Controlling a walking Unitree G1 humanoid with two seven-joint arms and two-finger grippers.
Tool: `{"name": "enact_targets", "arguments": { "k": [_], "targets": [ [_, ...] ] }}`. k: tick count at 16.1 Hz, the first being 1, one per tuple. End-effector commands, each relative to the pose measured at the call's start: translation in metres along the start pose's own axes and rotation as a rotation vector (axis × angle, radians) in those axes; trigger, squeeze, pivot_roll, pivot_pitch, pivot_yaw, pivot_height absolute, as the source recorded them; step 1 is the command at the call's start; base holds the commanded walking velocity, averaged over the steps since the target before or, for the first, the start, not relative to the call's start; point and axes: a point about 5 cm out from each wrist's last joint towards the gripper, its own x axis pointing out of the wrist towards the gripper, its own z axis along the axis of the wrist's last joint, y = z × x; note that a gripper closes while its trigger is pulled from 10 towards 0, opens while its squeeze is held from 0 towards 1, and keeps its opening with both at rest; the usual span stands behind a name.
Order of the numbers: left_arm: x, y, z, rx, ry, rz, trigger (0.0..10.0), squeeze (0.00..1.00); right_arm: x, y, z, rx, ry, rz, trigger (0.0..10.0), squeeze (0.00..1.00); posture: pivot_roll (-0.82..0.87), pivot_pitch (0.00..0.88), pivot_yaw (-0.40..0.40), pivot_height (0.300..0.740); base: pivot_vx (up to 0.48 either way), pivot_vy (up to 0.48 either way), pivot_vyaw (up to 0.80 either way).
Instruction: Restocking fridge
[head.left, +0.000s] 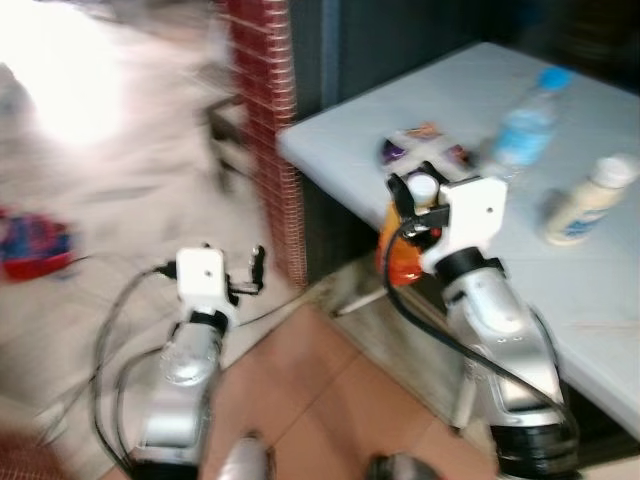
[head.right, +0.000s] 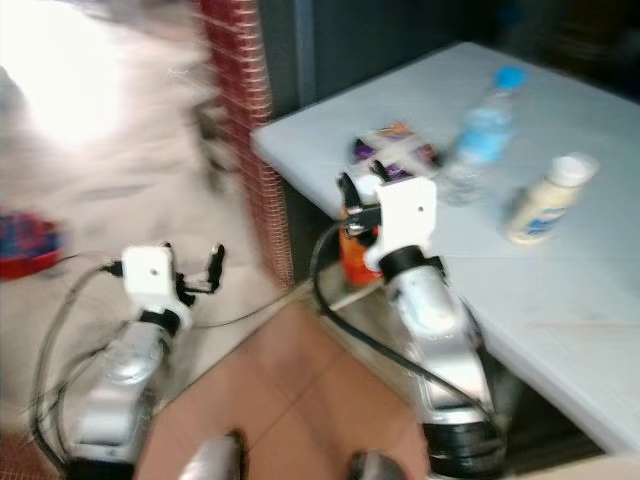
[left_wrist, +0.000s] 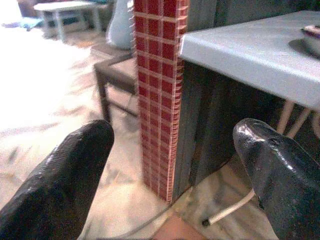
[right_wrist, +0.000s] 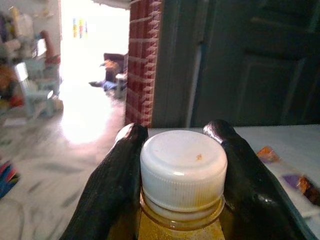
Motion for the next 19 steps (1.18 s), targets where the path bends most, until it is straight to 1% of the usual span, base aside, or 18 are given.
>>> {"name": "enact_targets", "arguments": {
  "k": [1, 3, 5, 6, 8, 10, 12, 14, 15, 16, 17, 18, 19],
  "targets": [
    [0.0, 0.001, -0.001, 0.018, 0.004, -0.005, 10.0, 0.0, 0.001, 0.002, 0.005, 0.006, -0.022, 0.003, 10.0, 0.0, 0.0, 0.0, 0.022, 0.74, -0.356, 0.0, 0.8],
    [-0.001, 0.002, -0.001, 0.017, 0.004, -0.004, 10.0, 0.0, 0.001, 0.002, 0.002, 0.006, -0.01, 0.007, 10.0, 0.0, 0.0, 0.0, 0.022, 0.74, -0.135, 0.0, 0.52],
    [-0.001, 0.003, -0.001, 0.025, 0.002, -0.001, 10.0, 0.0, -0.004, 0.002, -0.006, 0.007, 0.021, 0.008, 10.0, 0.0, 0.0, 0.0, 0.023, 0.74, 0.0, 0.0, 0.0],
    [-0.001, 0.003, -0.001, 0.02, -0.002, -0.006, 10.0, 0.0, -0.008, -0.001, -0.012, 0.014, 0.041, -0.007, 10.0, 0.0, 0.0, 0.0, 0.023, 0.74, 0.0, 0.0, 0.0],
    [-0.001, 0.007, -0.002, 0.018, 0.002, 0.003, 10.0, 0.0, -0.015, -0.008, -0.023, -0.01, 0.084, -0.049, 10.0, 0.0, 0.0, 0.0, 0.025, 0.74, 0.0, 0.0, 0.0],
    [-0.001, 0.008, -0.003, 0.007, 0.011, -0.002, 10.0, 0.0, -0.019, -0.013, -0.028, -0.006, 0.106, -0.078, 10.0, 0.0, 0.0, 0.0, 0.028, 0.74, 0.0, 0.431, 0.0],
    [0.0, 0.008, -0.001, 0.022, -0.007, -0.015, 10.0, 0.0, -0.019, -0.014, -0.031, -0.02, 0.116, -0.086, 10.0, 0.0, 0.0, 0.0, 0.029, 0.74, 0.27, 0.397, 0.0],
    [0.0, 0.009, -0.001, 0.02, -0.003, 0.003, 10.0, 0.0, -0.021, -0.017, -0.036, -0.043, 0.14, -0.118, 10.0, 0.0, 0.0, 0.0, 0.03, 0.74, 0.287, 0.386, 0.0],
    [-0.001, 0.01, -0.002, 0.027, -0.001, 0.006, 10.0, 0.0, -0.021, -0.019, -0.039, -0.086, 0.16, -0.145, 10.0, 0.0, 0.0, 0.0, 0.032, 0.74, 0.285, 0.386, 0.0],
    [-0.001, 0.011, -0.002, 0.03, 0.002, 0.01, 10.0, 0.0, -0.022, -0.021, -0.042, -0.097, 0.169, -0.168, 10.0, 0.0, 0.0, 0.0, 0.032, 0.74, 0.285, 0.386, 0.0],
    [-0.001, 0.013, -0.002, 0.056, -0.015, 0.014, 10.0, 0.0, -0.025, -0.025, -0.047, -0.043, 0.167, -0.214, 10.0, 0.0, 0.0, 0.0, 0.032, 0.74, 0.412, 0.244, 0.0],
    [-0.001, 0.013, -0.001, 0.073, -0.022, 0.01, 10.0, 0.0, -0.025, -0.027, -0.047, -0.067, 0.161, -0.223, 10.0, 0.0, 0.0, 0.0, 0.034, 0.74, 0.48, 0.0, 0.0],
    [-0.002, 0.013, -0.001, 0.082, -0.027, 0.009, 10.0, 0.0, -0.025, -0.027, -0.047, -0.063, 0.164, -0.222, 10.0, 0.0, 0.0, 0.0, 0.033, 0.74, 0.48, 0.0, 0.0]
  ]
}}
